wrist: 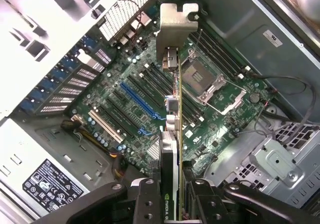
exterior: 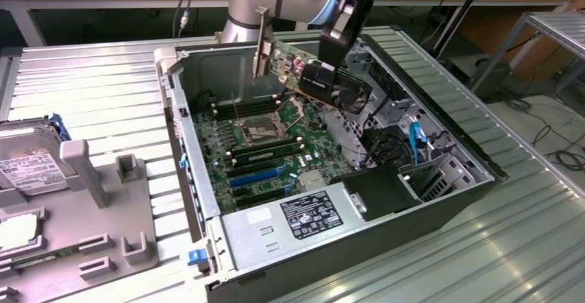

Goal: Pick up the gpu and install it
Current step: 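Insert the gpu into the slot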

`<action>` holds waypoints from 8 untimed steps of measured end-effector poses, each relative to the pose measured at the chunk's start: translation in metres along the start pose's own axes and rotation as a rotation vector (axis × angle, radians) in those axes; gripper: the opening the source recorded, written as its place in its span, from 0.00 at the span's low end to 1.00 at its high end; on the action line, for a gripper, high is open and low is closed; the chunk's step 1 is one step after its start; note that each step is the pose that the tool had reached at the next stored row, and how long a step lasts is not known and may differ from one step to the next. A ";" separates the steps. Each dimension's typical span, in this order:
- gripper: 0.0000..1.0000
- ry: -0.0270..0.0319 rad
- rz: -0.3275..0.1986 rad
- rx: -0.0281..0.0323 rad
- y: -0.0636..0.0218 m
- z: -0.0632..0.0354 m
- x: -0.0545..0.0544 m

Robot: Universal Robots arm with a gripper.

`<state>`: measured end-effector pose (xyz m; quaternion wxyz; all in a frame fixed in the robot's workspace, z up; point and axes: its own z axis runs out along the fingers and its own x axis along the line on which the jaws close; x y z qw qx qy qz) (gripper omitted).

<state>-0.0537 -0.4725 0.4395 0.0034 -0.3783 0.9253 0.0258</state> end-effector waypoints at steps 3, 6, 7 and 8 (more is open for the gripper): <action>0.27 0.0010 -0.023 -0.0006 0.0000 0.0000 0.000; 0.27 0.0027 -0.059 -0.0015 0.0000 0.0000 0.000; 0.27 0.0030 -0.067 -0.0017 0.0000 0.0000 0.000; 0.27 0.0035 -0.077 -0.0019 0.0000 0.0000 0.000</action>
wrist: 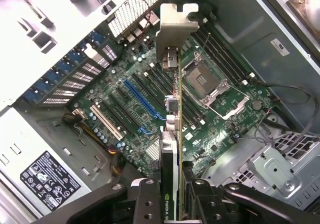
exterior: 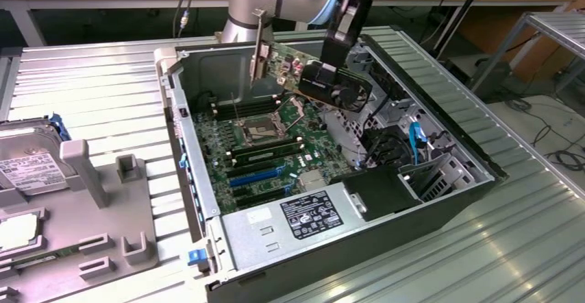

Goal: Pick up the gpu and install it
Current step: 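Insert the gpu into the slot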

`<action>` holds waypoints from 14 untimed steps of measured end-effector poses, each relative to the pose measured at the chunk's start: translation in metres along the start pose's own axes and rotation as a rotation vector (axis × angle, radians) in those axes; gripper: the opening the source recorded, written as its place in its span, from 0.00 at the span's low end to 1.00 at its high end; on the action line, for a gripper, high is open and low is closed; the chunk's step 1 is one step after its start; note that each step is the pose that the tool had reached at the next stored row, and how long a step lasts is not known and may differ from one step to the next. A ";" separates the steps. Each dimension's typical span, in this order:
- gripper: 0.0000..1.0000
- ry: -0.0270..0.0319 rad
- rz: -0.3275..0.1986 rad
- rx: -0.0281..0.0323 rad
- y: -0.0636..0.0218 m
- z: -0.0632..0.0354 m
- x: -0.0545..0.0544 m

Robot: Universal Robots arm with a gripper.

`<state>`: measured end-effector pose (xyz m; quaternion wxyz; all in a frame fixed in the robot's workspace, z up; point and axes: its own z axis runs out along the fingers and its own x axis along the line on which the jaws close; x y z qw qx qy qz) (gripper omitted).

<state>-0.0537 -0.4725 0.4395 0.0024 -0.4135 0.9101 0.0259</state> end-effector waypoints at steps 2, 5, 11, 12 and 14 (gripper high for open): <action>0.27 0.0007 -0.015 -0.0004 0.0000 0.0000 0.000; 0.27 0.0015 -0.035 -0.0009 0.0000 0.0000 0.000; 0.27 0.0048 -0.107 -0.0028 0.0000 0.0000 0.000; 0.27 0.0052 -0.115 -0.0030 0.0000 0.0000 0.000; 0.27 0.0059 -0.132 -0.0035 0.0000 0.0000 0.000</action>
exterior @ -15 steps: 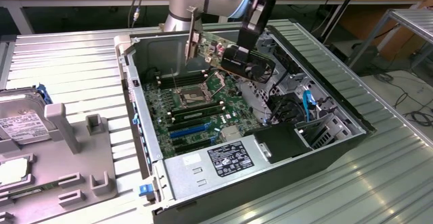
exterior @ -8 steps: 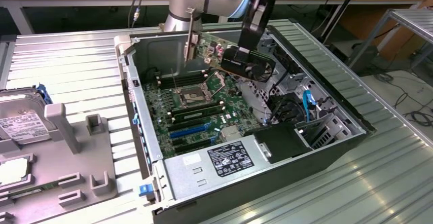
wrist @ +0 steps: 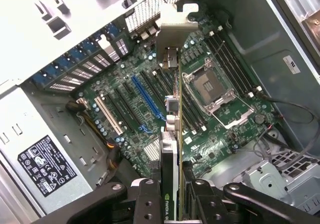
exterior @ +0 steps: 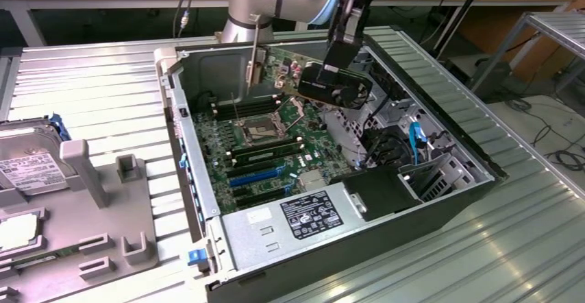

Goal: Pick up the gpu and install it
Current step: 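Insert the gpu into the slot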

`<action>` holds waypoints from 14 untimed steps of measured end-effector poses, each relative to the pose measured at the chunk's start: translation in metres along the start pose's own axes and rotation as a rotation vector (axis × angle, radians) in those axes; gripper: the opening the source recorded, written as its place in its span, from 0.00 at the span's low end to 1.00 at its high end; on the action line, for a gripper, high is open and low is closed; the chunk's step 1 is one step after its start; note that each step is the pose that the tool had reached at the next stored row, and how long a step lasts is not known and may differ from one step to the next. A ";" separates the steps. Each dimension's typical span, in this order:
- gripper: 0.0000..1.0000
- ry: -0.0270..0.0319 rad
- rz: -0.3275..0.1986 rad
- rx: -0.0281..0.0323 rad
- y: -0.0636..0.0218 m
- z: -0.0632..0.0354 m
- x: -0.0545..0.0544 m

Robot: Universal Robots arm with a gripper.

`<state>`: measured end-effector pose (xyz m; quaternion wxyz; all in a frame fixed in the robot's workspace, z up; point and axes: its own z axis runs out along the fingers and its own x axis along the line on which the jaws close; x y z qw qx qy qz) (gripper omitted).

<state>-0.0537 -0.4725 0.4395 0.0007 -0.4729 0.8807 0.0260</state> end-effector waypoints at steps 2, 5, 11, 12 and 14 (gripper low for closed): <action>0.27 0.0009 -0.018 -0.0004 0.0000 0.0000 0.000; 0.27 0.0020 -0.044 -0.0011 0.0000 0.0000 0.000; 0.27 0.0043 -0.096 -0.0025 0.0000 0.0000 0.000; 0.27 0.0049 -0.107 -0.0027 0.0000 0.0000 0.000; 0.27 0.0057 -0.124 -0.0032 0.0000 0.0000 0.000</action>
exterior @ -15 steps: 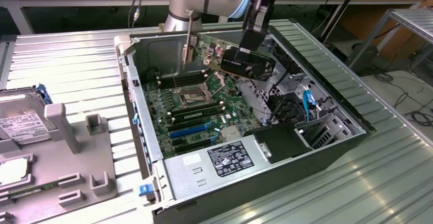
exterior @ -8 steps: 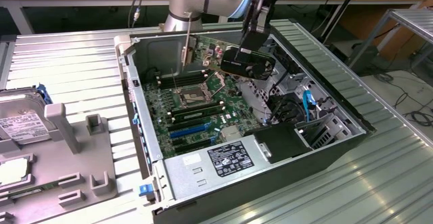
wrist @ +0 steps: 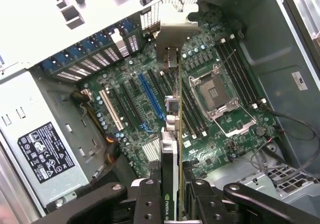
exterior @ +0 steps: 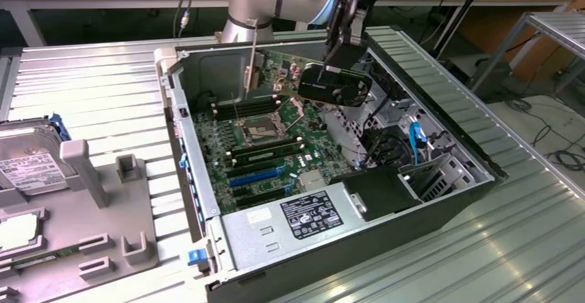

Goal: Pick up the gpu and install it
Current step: 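Insert the gpu into the slot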

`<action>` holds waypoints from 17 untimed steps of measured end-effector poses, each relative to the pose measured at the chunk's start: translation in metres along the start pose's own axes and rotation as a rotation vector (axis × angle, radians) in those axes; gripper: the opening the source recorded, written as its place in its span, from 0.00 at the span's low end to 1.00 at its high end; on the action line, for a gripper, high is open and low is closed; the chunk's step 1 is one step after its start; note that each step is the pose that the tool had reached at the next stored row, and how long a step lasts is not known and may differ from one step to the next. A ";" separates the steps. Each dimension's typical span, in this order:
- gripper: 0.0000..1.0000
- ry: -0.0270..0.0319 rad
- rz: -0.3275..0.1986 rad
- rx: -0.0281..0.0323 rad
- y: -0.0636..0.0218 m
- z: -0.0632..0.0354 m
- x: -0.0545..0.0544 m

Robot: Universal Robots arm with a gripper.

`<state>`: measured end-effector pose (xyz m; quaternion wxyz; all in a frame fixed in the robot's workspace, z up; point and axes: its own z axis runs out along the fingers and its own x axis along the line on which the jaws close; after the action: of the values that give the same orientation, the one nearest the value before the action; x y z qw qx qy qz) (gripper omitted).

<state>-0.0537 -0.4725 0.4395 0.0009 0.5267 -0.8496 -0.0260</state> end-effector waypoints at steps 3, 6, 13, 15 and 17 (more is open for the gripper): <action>0.27 0.0017 -0.037 -0.0010 0.0000 0.0000 0.000; 0.27 0.0035 -0.079 -0.0021 0.0000 0.0000 0.000; 0.27 0.0076 -0.168 -0.0043 0.0000 0.0000 0.000; 0.27 0.0093 -0.207 -0.0054 0.0000 0.0000 0.000; 0.27 0.0105 -0.233 -0.0061 0.0000 0.0000 0.000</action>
<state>-0.0537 -0.4725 0.4395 0.0039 0.6220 -0.7826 -0.0257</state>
